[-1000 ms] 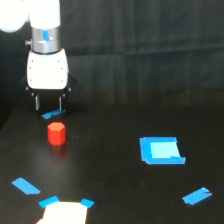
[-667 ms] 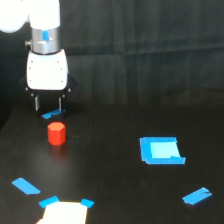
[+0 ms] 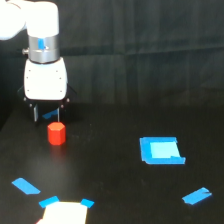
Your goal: Pick up the red object from the table
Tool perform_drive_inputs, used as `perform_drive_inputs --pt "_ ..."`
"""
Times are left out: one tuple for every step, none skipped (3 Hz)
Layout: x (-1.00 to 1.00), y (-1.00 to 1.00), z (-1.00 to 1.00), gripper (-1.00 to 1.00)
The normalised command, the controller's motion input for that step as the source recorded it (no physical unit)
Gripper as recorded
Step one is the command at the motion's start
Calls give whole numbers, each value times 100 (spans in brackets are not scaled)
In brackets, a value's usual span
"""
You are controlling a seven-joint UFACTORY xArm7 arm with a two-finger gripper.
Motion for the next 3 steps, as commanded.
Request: perform_drive_inputs --pt "33 -60 18 100" --pt "69 -86 -45 100" --pt "67 -100 -68 98"
